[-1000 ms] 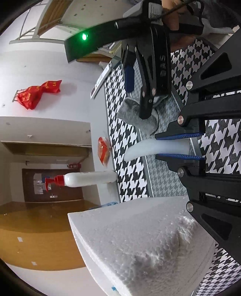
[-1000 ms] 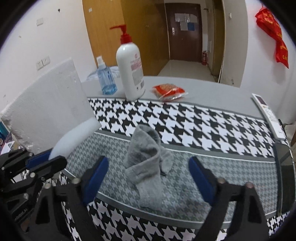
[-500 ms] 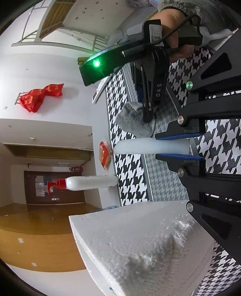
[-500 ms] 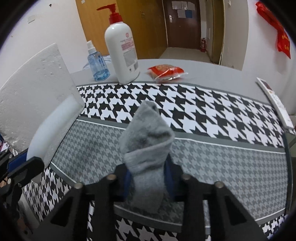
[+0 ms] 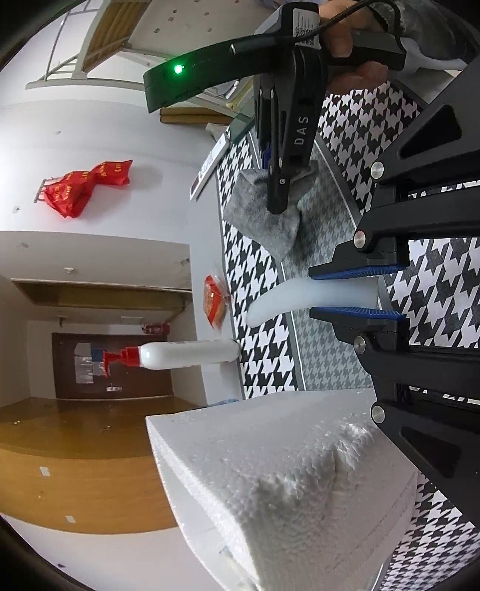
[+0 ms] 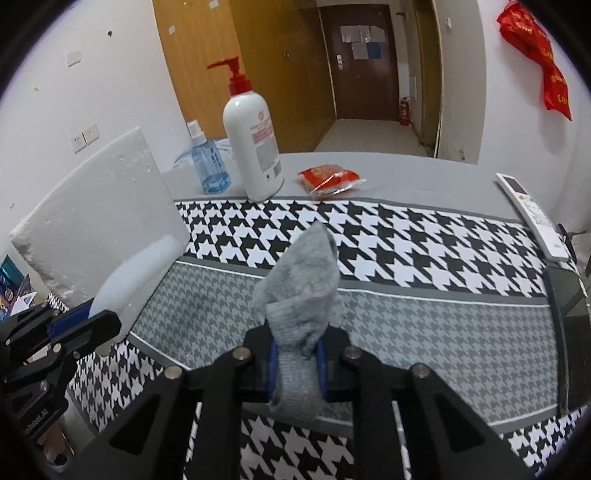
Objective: Organize soft objects
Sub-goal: 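Lift the grey sock off the table with the right gripper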
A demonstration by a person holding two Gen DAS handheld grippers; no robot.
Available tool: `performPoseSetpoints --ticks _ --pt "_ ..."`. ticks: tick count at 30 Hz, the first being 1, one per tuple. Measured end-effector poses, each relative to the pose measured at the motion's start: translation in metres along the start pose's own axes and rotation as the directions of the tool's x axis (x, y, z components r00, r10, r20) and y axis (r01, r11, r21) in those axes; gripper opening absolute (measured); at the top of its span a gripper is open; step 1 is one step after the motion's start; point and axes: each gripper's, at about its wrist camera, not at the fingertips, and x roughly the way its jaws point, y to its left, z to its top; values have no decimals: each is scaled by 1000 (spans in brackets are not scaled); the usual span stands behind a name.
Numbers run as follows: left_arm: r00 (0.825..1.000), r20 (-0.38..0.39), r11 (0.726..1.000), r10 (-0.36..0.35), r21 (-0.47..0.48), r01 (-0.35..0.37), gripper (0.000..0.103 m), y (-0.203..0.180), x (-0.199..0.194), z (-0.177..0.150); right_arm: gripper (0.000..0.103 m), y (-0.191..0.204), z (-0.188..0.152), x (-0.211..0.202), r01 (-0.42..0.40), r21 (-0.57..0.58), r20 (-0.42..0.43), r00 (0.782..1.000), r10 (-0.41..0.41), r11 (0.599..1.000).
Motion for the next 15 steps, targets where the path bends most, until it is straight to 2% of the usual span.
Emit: performPoseSetpoints --ticks 7,15 --pt "999 36 1000 3 16 -4 15 -7 -16 1 20 0 -7 -34 6 8 75 997 -7 1000" --pt "998 66 999 -4 32 2 15 -11 -32 2 18 14 -15 -80 41 -30 192 981 -34 999"
